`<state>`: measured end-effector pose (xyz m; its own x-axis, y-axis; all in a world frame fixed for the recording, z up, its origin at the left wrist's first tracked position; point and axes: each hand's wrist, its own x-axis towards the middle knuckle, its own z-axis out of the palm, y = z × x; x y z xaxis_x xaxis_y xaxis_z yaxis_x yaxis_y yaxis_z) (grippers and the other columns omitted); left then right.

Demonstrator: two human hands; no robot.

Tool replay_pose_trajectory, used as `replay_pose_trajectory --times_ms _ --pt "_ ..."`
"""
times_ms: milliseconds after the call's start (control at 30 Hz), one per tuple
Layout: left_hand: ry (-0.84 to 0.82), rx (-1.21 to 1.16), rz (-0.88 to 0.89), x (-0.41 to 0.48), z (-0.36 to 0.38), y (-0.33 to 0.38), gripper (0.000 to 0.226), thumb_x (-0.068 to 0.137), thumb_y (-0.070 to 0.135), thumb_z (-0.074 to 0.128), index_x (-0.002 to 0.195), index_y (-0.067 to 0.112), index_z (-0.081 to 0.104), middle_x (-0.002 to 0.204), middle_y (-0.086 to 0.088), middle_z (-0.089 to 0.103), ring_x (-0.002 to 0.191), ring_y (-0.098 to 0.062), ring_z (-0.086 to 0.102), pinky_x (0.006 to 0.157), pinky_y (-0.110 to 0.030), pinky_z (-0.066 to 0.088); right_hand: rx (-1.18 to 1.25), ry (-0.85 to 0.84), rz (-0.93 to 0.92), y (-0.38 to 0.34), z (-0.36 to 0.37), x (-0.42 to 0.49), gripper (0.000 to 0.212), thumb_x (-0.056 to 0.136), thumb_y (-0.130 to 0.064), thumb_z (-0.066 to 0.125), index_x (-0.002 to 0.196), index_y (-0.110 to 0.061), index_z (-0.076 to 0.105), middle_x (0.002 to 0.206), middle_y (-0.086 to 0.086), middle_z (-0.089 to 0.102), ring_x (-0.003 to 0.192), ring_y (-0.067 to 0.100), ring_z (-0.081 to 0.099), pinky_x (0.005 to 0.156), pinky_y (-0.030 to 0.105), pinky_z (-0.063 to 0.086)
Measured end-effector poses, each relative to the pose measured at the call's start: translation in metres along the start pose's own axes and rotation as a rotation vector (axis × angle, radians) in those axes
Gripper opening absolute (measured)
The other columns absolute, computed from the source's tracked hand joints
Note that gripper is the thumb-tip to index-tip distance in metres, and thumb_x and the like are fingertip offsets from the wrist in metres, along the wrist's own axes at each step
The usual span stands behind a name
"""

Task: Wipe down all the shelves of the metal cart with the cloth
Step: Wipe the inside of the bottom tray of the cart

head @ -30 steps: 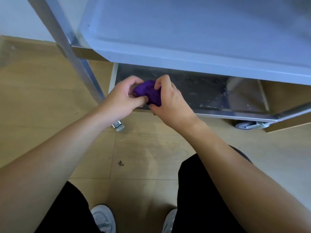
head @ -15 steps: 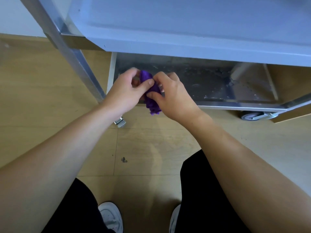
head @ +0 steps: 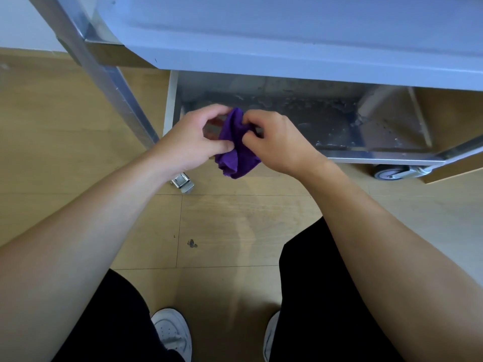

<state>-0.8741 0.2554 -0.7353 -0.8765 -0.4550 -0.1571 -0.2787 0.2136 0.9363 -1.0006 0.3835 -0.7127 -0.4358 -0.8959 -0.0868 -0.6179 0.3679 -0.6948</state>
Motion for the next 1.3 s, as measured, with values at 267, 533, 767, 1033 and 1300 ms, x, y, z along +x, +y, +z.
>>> replay_pose_trajectory --times_ms 267,533,767,1033,1300 --pt "-0.019 0.415 0.056 -0.004 -0.004 0.006 0.031 0.081 0.005 0.060 0.083 0.035 0.064 0.073 0.018 0.062 0.057 0.000 0.054 0.058 -0.026 0.047 -0.349 0.197 0.137 0.013 -0.008 0.010 0.039 0.088 -0.009 0.048 0.101 -0.037 0.073 0.114 0.006 0.048 0.112 0.025 0.045 0.101 0.031 0.035" --pt "0.047 0.088 0.109 -0.002 -0.005 0.007 0.035 0.080 0.006 0.059 0.086 0.041 0.063 0.083 0.019 0.068 0.077 -0.002 0.062 0.069 -0.022 0.051 0.155 -0.255 0.249 0.010 -0.001 0.007 0.039 0.078 -0.003 0.055 0.116 -0.012 0.058 0.111 0.009 0.068 0.108 0.026 0.065 0.098 0.045 0.052" --pt "0.138 -0.301 0.073 0.003 -0.007 0.011 0.047 0.072 -0.010 0.047 0.093 0.030 0.060 0.091 0.006 0.072 0.076 -0.013 0.060 0.060 -0.022 0.046 0.299 -0.252 0.195 0.020 0.010 0.008 0.037 0.080 -0.028 0.078 0.112 -0.018 0.062 0.108 0.000 0.071 0.104 0.015 0.066 0.097 0.035 0.052" --pt "0.334 0.275 -0.016 0.007 -0.013 -0.019 0.034 0.083 0.007 0.049 0.109 0.027 0.057 0.099 0.016 0.061 0.084 -0.001 0.060 0.075 -0.017 0.044 0.113 0.008 0.236 0.027 0.024 0.022 0.025 0.084 -0.036 0.067 0.101 -0.020 0.059 0.083 -0.011 0.059 0.072 0.002 0.054 0.056 0.014 0.037" --pt "0.168 0.804 -0.083 -0.004 -0.009 -0.064 0.030 0.090 0.009 0.051 0.118 0.011 0.061 0.125 -0.007 0.053 0.101 -0.029 0.058 0.078 -0.043 0.052 -0.234 0.339 0.307 0.021 0.031 0.052 0.039 0.087 -0.034 0.058 0.119 -0.014 0.046 0.094 0.003 0.061 0.078 0.028 0.062 0.061 0.035 0.047"
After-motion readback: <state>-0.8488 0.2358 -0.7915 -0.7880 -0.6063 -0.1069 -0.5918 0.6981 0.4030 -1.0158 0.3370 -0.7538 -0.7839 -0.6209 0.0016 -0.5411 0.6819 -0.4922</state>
